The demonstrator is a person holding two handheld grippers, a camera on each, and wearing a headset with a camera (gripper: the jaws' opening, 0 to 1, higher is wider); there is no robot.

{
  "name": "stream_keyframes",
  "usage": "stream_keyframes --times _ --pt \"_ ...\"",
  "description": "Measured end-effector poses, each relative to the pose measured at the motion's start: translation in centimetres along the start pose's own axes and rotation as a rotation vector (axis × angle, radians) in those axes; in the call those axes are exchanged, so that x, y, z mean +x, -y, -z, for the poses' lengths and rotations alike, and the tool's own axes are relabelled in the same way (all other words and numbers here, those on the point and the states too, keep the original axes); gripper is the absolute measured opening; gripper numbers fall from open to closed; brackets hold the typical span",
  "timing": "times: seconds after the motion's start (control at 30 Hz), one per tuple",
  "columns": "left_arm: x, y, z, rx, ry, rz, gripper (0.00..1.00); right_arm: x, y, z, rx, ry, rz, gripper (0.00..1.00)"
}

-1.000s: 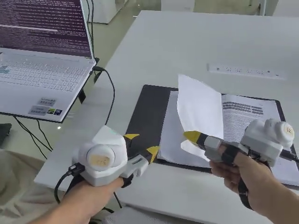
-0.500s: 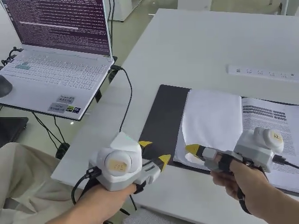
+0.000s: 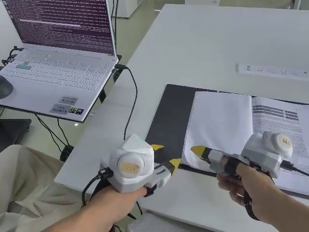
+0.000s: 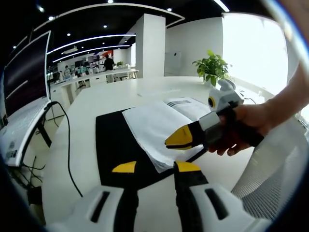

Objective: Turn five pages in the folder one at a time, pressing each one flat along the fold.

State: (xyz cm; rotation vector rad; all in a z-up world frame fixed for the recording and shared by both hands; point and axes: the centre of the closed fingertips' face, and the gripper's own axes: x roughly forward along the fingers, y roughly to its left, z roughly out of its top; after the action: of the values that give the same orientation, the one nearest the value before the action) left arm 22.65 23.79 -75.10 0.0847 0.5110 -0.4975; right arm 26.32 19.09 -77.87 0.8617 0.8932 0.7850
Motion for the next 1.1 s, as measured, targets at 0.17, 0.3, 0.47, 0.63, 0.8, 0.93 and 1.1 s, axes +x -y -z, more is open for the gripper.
stream_keyframes --times 0.17,0.3,0.47,0.63,0.8,0.93,1.1 --pt "2.2 1.4 -0.1 0.051 -0.019 0.05 0.26 -1.7 1.2 -1.5 0.01 0.047 0.018 0.06" --pt "4.0 2.3 0.4 0.086 -0.044 0.072 0.25 -3.2 2.3 -2.6 0.027 0.079 0.041 0.05" --pt "6.4 2.7 1.4 0.092 -0.081 0.074 0.22 -5.1 3.8 -4.5 0.05 0.127 0.07 0.04" --pt "7.8 2.5 2.4 0.094 -0.109 0.052 0.22 -6.2 4.4 -5.9 0.053 0.155 0.081 0.05" --pt "7.8 2.4 3.6 0.09 -0.123 0.026 0.18 -6.8 5.0 -7.6 0.055 0.175 0.085 0.04" --pt "7.5 2.4 3.3 0.079 -0.111 0.025 0.18 -6.8 5.5 -8.6 0.057 0.178 0.083 0.04" --pt "7.5 2.3 3.4 0.082 -0.101 0.032 0.18 -6.4 6.2 -9.7 0.09 0.184 0.077 0.04"
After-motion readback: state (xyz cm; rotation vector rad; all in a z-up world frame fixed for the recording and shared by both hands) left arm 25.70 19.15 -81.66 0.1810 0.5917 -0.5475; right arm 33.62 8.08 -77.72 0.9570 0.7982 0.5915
